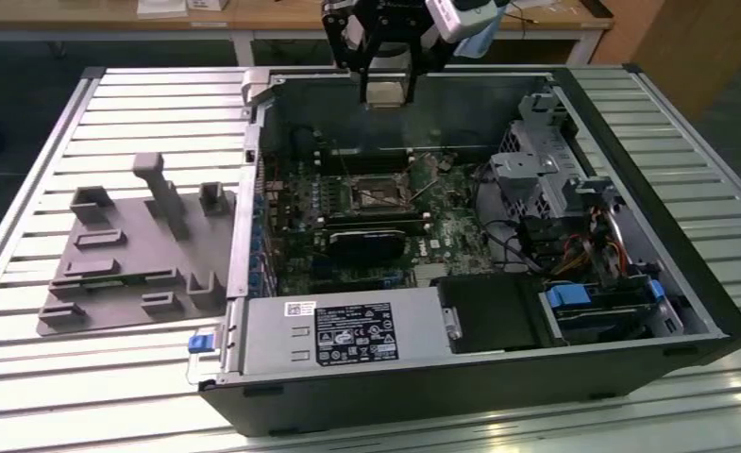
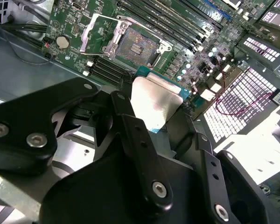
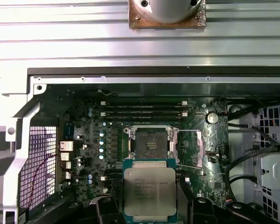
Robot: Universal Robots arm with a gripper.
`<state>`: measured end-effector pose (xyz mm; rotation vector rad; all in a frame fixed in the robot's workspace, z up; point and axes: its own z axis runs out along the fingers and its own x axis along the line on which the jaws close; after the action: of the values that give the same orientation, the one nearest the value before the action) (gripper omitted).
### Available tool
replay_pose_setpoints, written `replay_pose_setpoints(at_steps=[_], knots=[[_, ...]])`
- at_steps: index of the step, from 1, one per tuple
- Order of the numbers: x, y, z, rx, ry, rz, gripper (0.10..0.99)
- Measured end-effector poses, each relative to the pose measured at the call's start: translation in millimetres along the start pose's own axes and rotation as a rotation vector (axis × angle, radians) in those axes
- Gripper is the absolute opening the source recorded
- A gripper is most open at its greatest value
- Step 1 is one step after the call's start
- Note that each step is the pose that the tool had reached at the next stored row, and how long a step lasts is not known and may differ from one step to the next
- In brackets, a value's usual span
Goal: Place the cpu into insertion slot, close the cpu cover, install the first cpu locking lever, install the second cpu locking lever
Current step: 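Place the cpu into insertion slot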
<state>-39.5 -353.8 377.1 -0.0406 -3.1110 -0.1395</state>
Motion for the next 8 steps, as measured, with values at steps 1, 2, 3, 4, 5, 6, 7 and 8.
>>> replay_pose_setpoints(at_steps=[1, 2, 3, 4, 5, 6, 7, 8], knots=[[0.0, 0.0, 0.0, 0.0, 0.0, 0.0, 0.537], [0.0, 0.0, 0.0, 0.0, 0.0, 0.0, 0.537], [0.0, 0.0, 0.0, 0.0, 0.0001, 0.0, 0.537], [0.0, 0.0, 0.0, 0.0, 0.0001, 0.0, 0.537], [0.0, 0.0, 0.3, 0.0, 0.0001, 0.0, 0.537], [-0.1, -0.2, 2.2, 0.0, -0.0004, 0.0, 0.537], [-0.2, -0.5, 5.9, 0.0, -0.002, 0.0, 0.537], [-0.3, -0.8, 9.4, 0.0, -0.0037, 0.0, 0.537]])
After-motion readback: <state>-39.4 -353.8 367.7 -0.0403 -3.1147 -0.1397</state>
